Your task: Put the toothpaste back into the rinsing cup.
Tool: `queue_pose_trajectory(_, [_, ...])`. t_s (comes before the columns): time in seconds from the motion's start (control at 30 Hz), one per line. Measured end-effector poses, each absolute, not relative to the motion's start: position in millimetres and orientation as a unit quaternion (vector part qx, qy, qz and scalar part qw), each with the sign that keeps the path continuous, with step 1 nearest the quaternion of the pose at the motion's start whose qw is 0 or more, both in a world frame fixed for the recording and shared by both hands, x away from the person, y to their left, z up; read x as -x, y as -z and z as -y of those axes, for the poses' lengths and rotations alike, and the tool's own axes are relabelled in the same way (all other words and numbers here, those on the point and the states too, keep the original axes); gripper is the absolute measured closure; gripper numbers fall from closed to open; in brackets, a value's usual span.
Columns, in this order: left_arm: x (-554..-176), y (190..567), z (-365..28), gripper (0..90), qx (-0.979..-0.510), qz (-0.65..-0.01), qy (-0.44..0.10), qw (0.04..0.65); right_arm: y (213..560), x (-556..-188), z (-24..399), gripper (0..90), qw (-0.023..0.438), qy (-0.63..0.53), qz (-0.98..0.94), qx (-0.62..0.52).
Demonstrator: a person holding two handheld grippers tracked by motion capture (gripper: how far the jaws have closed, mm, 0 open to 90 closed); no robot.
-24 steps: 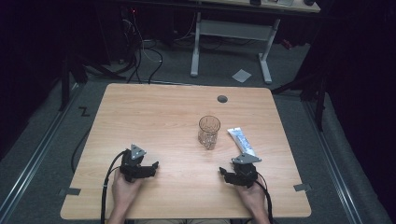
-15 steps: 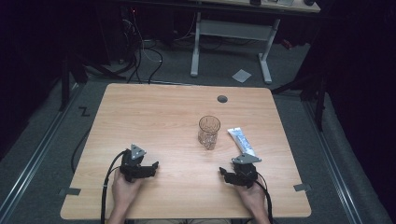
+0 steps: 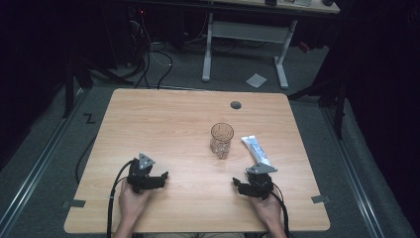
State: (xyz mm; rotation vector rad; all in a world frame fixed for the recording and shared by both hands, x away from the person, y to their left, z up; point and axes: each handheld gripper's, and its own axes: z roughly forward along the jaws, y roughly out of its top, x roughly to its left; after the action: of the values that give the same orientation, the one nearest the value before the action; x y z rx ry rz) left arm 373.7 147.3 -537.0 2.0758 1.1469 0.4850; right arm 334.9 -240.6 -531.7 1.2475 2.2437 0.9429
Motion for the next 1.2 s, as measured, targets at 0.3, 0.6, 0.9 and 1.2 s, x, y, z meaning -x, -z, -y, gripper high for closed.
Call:
queue_pose_trajectory(0.3, [-373.8, 536.9, -147.4, 16.9, -0.803, -0.443, -0.187, 0.353, 531.7, -334.7, 240.4, 34.6, 0.203, -0.338, -0.803, -0.447])
queue_pose_trajectory(0.6, [-373.8, 536.9, -147.3, 16.9, -0.802, -0.444, -0.187, 0.353, 531.6, -334.6, 240.2, 36.8, 0.204, -0.338, -0.802, -0.448])
queue_pose_trajectory(0.9, [-373.4, 536.8, -147.5, 16.9, -0.803, -0.443, -0.187, 0.352, 527.2, -328.8, 244.2, 44.1, 0.216, -0.358, -0.786, -0.455])
queue_pose_trajectory(1.2, [-373.4, 536.8, -147.5, 16.9, -0.803, -0.443, -0.187, 0.352, 520.9, -323.5, 252.5, 44.9, 0.216, -0.369, -0.777, -0.462])
